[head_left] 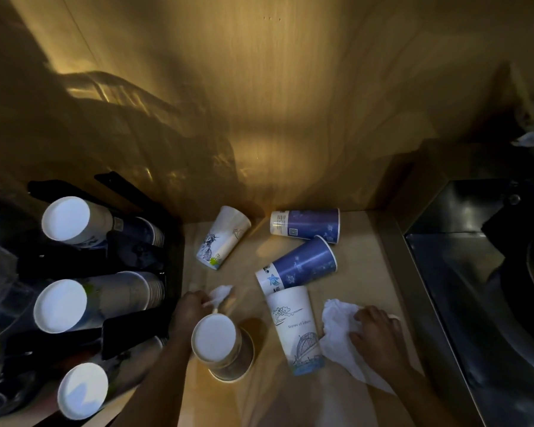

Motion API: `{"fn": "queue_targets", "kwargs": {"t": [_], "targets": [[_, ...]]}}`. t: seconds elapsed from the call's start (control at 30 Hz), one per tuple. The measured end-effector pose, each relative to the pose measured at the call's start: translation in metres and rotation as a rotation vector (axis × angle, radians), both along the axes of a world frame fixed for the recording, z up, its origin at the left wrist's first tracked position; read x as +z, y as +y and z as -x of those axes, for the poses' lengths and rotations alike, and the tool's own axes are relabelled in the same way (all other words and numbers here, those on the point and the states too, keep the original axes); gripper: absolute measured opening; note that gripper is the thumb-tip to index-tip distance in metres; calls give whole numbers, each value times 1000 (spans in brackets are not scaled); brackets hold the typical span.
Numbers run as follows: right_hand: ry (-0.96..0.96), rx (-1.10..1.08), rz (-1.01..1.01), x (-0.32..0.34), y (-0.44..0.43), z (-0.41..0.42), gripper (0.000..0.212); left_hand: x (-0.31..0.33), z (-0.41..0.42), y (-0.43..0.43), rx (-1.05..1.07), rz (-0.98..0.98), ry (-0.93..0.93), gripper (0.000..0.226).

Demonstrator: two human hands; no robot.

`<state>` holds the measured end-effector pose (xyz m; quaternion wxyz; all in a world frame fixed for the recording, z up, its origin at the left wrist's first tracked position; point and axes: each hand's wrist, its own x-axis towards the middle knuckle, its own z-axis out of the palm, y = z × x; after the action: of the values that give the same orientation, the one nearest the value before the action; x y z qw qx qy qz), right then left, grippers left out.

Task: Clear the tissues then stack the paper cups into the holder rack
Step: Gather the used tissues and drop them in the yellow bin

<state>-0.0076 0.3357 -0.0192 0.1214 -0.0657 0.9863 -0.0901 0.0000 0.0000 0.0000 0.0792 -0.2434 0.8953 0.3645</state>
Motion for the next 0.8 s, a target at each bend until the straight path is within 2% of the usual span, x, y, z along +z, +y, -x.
{"fn": "queue_targets", "kwargs": {"t": [0.13, 0.23, 0.33, 0.47, 0.6, 0.8], "targets": [[-91, -53, -50, 5, -5, 0, 19, 27, 14, 3, 40, 9, 79, 9], [23, -67, 39, 11, -7, 1, 15, 55, 14, 12, 70, -6, 256, 5], [167, -138, 77, 21, -7, 8, 12, 80, 11, 19, 71, -119, 321, 14], [311, -236, 286, 57, -19, 17, 6, 110, 2, 24, 59, -128, 402, 10], [409, -267, 526, 101, -44, 24, 6, 133, -12, 25, 100, -44, 517, 13], [484, -125, 820, 157, -86, 22, 2, 161, -50, 32, 211, -110, 614, 8]]}}
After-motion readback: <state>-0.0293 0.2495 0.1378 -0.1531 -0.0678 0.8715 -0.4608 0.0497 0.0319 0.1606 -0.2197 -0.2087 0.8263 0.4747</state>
